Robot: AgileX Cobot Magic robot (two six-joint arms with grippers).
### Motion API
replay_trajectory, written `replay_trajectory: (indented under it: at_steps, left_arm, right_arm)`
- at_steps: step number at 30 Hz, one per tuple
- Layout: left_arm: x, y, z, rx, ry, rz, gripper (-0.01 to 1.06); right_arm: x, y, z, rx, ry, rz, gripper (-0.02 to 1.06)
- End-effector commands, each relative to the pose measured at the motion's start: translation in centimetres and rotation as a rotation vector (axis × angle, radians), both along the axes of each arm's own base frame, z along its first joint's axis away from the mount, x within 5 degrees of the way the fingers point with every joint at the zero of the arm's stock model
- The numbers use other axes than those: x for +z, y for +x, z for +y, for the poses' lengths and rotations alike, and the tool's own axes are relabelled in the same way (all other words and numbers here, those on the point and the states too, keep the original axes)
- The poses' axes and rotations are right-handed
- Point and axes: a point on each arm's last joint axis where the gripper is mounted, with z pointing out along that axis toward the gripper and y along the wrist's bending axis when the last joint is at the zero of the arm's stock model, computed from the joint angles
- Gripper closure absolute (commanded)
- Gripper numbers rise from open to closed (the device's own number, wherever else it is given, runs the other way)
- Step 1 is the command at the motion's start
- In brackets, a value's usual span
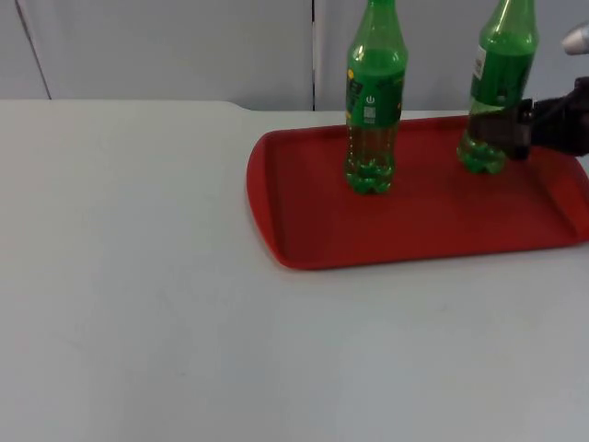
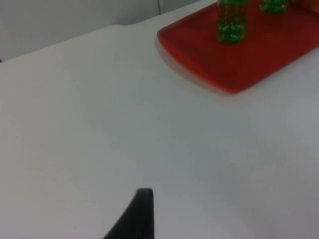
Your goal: Place the bottle upright on the tray.
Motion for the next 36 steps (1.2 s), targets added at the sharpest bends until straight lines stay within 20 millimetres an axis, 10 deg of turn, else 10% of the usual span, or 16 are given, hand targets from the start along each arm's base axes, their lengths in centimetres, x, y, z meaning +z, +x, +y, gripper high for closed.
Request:
replay_trajectory:
  at_steps: [1,23,36]
  left_arm:
    - [-0.1,0.0,0.0,-0.003,0.004,-0.001,0.00]
    - [-0.1,-0.1,-0.1,-0.010,-0.006,0.005,0.00]
    - [-0.2,-0.1,-0.1,-0.011,-0.006,0.007,0.00]
  right_arm:
    - [1.0,-0.8,-0.1,0.024,-0.027,0.062,-0.01]
    - [10.5,-8.6,-0.1,0.019,-0.032,0.281,-0.01]
    - [23.8,-15.8,0.0,0.073,-0.099,-0.189,-0.01]
